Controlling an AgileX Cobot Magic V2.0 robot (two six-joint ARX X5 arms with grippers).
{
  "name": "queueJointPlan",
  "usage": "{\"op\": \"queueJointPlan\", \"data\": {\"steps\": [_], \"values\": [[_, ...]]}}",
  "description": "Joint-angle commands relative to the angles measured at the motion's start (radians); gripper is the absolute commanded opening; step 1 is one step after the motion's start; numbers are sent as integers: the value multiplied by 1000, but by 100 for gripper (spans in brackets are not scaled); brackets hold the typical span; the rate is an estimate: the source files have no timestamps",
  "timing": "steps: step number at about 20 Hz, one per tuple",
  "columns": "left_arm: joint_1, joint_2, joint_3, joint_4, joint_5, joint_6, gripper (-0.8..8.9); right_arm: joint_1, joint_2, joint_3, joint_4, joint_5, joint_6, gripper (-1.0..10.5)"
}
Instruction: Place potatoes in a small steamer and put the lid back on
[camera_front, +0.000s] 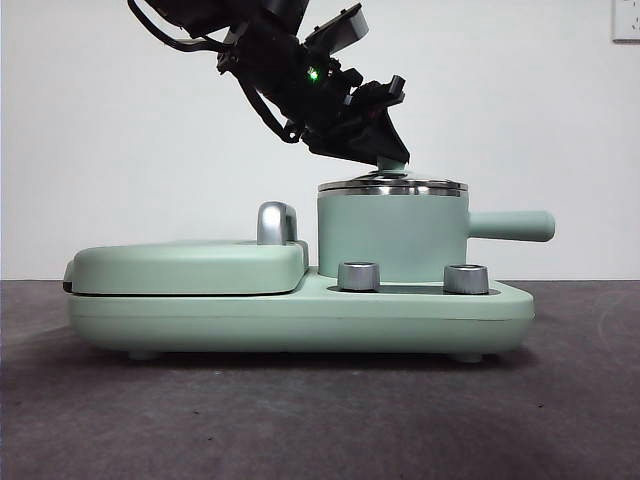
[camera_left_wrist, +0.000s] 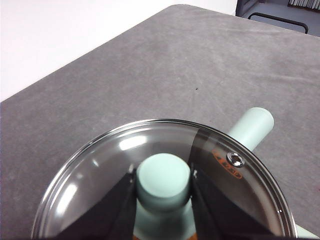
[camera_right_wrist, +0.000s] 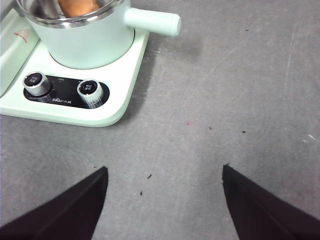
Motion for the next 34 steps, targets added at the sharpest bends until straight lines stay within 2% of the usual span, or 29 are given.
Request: {"op": "queueJointPlan", "data": {"steps": [1, 3, 5, 9, 11, 14, 17, 19, 28, 34], "values": [[-10, 4, 34, 7, 5, 11, 77, 5, 2, 6, 5, 3, 11, 352], [-10, 4, 34, 7, 5, 10, 266, 5, 2, 6, 0, 3, 11, 352], [-10, 4, 34, 7, 5, 8, 381, 5, 2, 6, -6, 3, 11, 352], [-5, -49, 34, -60, 37, -11, 368, 5, 2, 6, -5, 2, 10, 352], [8, -101, 34, -151, 55, -48, 365, 5, 2, 6, -2, 3, 10, 352], [46, -175, 32, -285, 134, -120, 364, 5, 2, 6, 0, 2, 10, 352], [85, -230, 23, -401, 137, -204, 364, 5, 2, 6, 12, -9, 10, 352], [106, -278, -5, -447, 138, -210, 364, 5, 2, 6, 21, -30, 10, 352], [141, -571, -248, -440, 139, -222, 361, 5, 3, 6, 30, -55, 10, 352], [174, -876, -520, -387, 127, -333, 360, 5, 3, 6, 68, -109, 3, 352]]}}
